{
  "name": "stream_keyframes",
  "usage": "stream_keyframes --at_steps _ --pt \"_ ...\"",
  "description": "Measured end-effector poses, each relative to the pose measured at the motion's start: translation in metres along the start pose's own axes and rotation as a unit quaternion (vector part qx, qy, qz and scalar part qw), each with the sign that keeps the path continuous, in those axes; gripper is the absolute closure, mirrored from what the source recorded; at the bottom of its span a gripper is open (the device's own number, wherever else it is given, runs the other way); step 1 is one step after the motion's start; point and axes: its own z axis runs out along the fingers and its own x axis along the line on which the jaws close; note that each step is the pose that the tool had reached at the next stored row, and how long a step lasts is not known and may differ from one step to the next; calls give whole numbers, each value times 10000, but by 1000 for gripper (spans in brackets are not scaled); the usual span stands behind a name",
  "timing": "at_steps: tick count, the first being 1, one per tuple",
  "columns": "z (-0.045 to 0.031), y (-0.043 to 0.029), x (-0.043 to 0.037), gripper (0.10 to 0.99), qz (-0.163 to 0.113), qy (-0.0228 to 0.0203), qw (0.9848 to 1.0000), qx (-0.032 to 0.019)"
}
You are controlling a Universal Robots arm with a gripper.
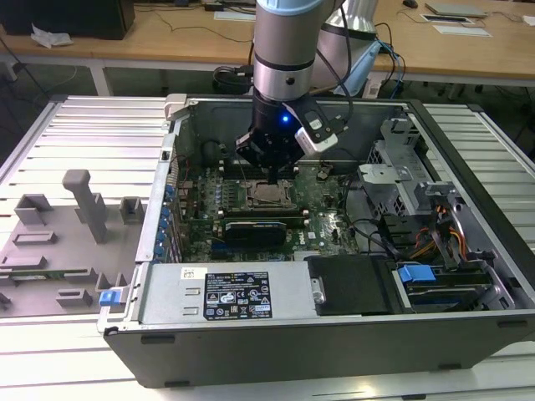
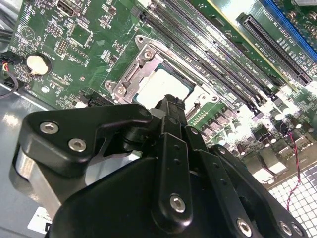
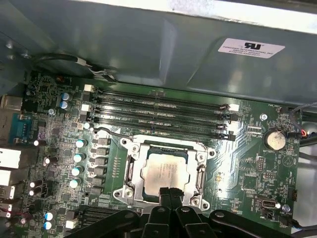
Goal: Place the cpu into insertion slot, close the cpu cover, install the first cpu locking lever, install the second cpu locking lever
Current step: 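Install the first cpu locking lever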
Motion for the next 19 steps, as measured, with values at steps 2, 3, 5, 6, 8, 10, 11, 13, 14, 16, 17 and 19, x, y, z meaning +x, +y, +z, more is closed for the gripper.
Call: stream_keyframes --at_steps 2,3,5,6,8,10,11,13,14,16,17,19 --pt "0 1 0 980 0 0 10000 2" --pt "0 1 1 980 0 0 10000 2" --pt "0 7 26 980 0 0 10000 2" --pt "0 12 46 980 0 0 10000 2" --pt "0 26 101 980 0 0 10000 2" --pt "-14 27 104 980 -1 -1 10000 2" --pt "-45 30 104 980 -1 -4 10000 2" --pt "-122 37 102 980 0 -6 10000 2" --pt "-145 38 102 980 0 -6 10000 2" --pt "-159 39 102 980 0 -7 10000 2" --pt "-159 39 102 980 0 -7 10000 2" --pt "-159 41 111 980 1 -8 10000 2"
